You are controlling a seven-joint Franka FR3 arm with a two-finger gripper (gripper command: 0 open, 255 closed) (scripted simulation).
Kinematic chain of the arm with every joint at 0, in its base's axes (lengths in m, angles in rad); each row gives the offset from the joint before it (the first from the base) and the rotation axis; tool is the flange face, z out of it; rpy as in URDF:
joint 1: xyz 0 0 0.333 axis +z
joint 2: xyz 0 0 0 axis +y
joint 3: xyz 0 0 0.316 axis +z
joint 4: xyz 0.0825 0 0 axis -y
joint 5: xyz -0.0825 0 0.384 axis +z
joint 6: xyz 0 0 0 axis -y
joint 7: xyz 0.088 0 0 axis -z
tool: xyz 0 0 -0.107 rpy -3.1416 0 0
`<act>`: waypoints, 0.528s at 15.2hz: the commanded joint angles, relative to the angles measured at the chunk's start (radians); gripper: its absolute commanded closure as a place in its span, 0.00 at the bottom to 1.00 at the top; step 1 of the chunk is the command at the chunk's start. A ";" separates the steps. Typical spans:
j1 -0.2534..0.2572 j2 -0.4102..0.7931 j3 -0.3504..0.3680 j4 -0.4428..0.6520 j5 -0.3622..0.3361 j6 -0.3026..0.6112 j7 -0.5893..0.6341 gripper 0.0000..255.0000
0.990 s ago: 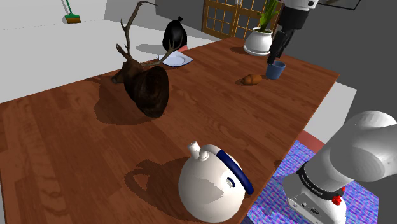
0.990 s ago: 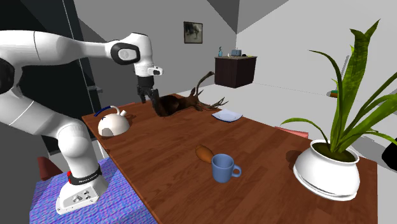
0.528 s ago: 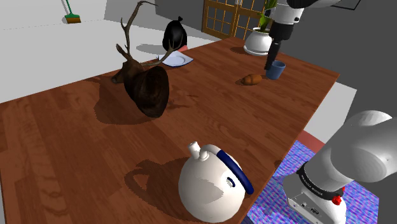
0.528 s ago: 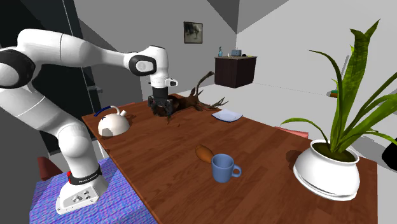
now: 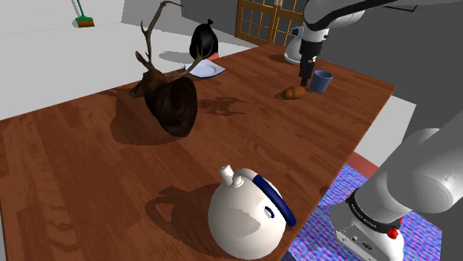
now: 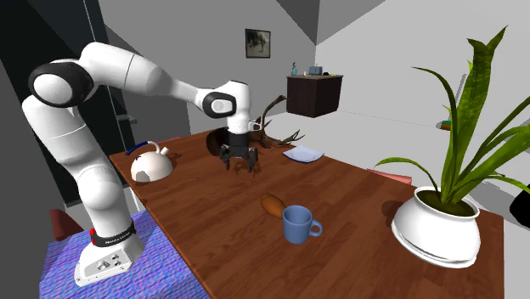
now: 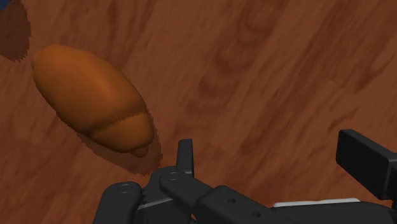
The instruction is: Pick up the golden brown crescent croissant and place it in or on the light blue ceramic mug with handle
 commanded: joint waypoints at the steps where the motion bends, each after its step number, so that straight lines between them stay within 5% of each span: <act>1: 0.002 0.073 -0.020 0.030 0.002 0.036 -0.085 0.00; 8: -0.015 0.365 -0.038 0.208 0.048 0.128 -0.351 0.00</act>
